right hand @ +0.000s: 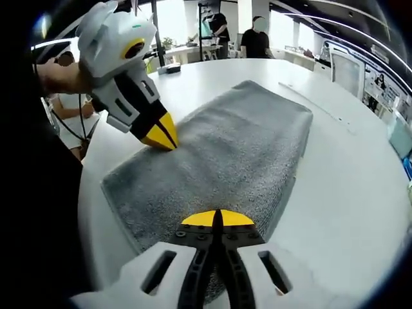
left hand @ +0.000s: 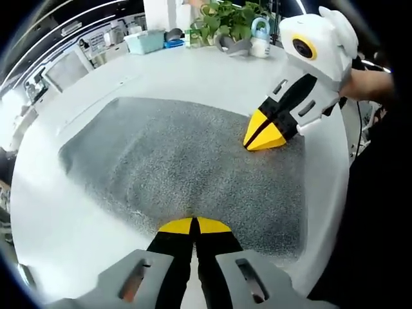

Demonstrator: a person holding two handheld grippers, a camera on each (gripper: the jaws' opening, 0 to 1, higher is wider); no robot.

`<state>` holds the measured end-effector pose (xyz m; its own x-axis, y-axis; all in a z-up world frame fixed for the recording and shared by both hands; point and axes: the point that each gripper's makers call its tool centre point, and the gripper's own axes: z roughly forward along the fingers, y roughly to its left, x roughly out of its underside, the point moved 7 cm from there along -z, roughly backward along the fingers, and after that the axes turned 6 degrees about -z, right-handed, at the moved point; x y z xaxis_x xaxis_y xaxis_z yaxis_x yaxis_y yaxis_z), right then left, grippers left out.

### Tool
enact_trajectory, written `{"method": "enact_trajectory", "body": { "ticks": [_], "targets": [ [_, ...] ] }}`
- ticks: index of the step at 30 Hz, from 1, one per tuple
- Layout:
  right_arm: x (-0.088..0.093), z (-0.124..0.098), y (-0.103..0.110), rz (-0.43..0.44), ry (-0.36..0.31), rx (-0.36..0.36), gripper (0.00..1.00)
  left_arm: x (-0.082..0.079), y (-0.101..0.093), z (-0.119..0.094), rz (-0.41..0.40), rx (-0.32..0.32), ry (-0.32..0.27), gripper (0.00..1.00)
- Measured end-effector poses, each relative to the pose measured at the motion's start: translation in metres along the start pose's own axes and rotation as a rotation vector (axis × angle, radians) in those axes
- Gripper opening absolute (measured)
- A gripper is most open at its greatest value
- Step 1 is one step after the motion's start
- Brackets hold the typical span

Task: Fold the towel on the table until its edges align and the towel forms a compact rectangular stack.

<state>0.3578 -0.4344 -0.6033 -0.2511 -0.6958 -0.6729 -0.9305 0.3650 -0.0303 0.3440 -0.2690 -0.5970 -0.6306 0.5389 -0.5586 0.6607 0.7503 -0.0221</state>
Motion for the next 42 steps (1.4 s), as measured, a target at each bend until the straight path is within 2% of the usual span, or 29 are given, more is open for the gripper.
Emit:
{"method": "enact_trajectory", "body": {
  "ticks": [12, 15, 17, 21, 23, 26, 29, 32, 35, 36, 37, 38, 39, 40, 41, 42],
  "targets": [
    [0.002, 0.0, 0.001, 0.058, -0.019, -0.023, 0.0, -0.002, 0.004, 0.001, 0.001, 0.0, 0.007, 0.01],
    [0.0, 0.0, 0.0, 0.065, -0.012, -0.028, 0.0, 0.001, 0.005, 0.0, -0.012, 0.01, -0.026, 0.01],
    [-0.002, -0.001, -0.002, 0.074, 0.004, -0.04, 0.0, 0.002, 0.005, -0.001, -0.073, 0.03, -0.056, 0.01],
    [-0.007, -0.002, -0.007, 0.096, 0.018, -0.041, 0.0, 0.003, 0.004, -0.008, -0.044, 0.017, -0.054, 0.02],
    [-0.011, -0.003, -0.01, 0.059, 0.003, -0.022, 0.0, 0.003, -0.002, -0.012, -0.025, 0.013, -0.06, 0.03],
    [-0.018, -0.006, -0.017, 0.023, -0.011, 0.001, 0.0, 0.003, -0.019, -0.014, 0.026, 0.112, -0.084, 0.04],
    [-0.022, -0.006, -0.028, -0.028, -0.045, 0.027, 0.0, 0.005, -0.03, -0.014, 0.042, 0.165, -0.09, 0.04],
    [-0.023, -0.001, -0.037, -0.069, -0.023, 0.049, 0.0, 0.007, -0.033, -0.011, 0.039, 0.157, -0.08, 0.04],
    [-0.03, 0.006, -0.038, -0.071, -0.073, 0.031, 0.0, 0.005, -0.036, -0.008, 0.041, 0.172, -0.073, 0.04],
    [-0.03, 0.01, -0.037, -0.069, -0.071, 0.022, 0.0, 0.006, -0.037, -0.006, 0.05, 0.171, -0.065, 0.04],
    [-0.028, 0.015, -0.035, -0.069, -0.06, 0.01, 0.0, 0.007, -0.037, -0.004, 0.065, 0.17, -0.051, 0.04],
    [-0.021, 0.024, -0.03, -0.088, -0.014, -0.017, 0.0, 0.007, -0.037, -0.001, 0.092, 0.168, -0.051, 0.03],
    [-0.017, 0.029, -0.028, -0.112, 0.006, -0.016, 0.0, 0.007, -0.036, -0.002, 0.086, 0.17, -0.051, 0.03],
    [-0.024, 0.027, -0.03, -0.156, -0.084, 0.021, 0.0, 0.006, -0.035, -0.002, 0.061, 0.17, -0.04, 0.03],
    [-0.02, 0.026, -0.029, -0.115, -0.059, 0.02, 0.0, 0.006, -0.034, -0.002, 0.052, 0.171, -0.037, 0.02],
    [-0.019, 0.023, -0.031, -0.079, -0.081, 0.021, 0.0, 0.006, -0.032, -0.001, 0.032, 0.169, -0.034, 0.02]
  ]
}}
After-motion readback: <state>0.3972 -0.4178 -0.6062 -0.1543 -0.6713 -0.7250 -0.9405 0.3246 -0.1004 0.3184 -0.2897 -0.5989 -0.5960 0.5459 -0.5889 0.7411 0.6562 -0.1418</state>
